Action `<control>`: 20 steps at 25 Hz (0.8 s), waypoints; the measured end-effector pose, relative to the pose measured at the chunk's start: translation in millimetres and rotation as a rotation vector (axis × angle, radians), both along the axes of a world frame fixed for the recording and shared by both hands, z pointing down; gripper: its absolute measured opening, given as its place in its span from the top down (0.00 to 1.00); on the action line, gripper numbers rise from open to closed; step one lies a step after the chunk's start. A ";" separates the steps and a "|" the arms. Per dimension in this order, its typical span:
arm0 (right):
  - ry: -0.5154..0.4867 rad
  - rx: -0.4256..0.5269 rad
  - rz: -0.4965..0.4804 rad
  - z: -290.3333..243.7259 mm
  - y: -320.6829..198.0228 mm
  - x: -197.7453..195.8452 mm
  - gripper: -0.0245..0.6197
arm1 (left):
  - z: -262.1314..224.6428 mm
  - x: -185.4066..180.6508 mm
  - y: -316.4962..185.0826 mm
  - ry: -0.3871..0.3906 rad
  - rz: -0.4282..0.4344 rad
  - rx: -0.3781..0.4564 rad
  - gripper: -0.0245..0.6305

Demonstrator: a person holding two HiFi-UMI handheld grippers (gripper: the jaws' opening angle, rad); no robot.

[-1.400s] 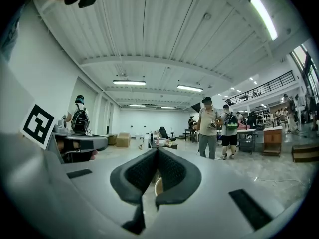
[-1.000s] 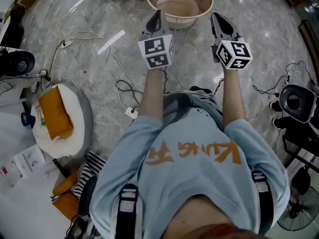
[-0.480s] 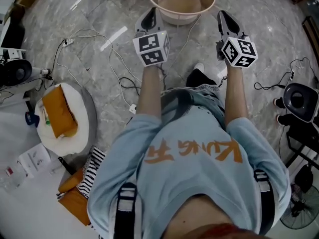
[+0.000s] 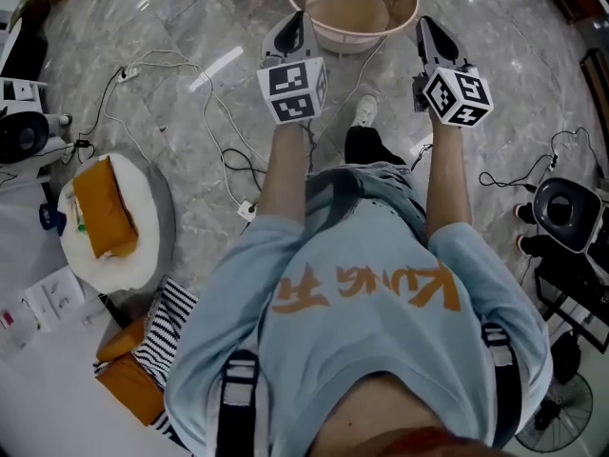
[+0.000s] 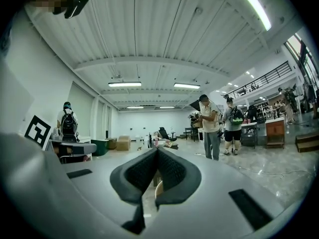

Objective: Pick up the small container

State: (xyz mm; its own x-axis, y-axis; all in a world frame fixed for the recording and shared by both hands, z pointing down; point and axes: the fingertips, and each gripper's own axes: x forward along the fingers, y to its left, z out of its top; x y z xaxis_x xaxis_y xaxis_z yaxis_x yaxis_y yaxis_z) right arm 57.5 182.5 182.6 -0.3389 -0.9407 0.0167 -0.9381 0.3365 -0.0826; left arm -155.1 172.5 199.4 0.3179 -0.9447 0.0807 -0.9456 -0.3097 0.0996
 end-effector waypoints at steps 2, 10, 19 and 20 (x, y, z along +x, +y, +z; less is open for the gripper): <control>-0.014 -0.009 -0.010 5.5 -15.1 -1.3 0.95 | 9.7 2.0 -11.3 -0.021 0.010 -0.020 0.93; -0.037 -0.015 -0.060 17.6 -85.6 10.2 0.95 | 30.7 8.6 -74.6 -0.044 -0.028 -0.068 0.93; -0.118 -0.012 -0.041 14.4 -220.1 72.4 0.95 | 30.4 78.6 -193.3 -0.125 0.015 -0.088 0.93; -0.113 0.000 -0.048 10.6 -233.1 74.5 0.95 | 27.7 83.7 -207.4 -0.126 0.010 -0.088 0.93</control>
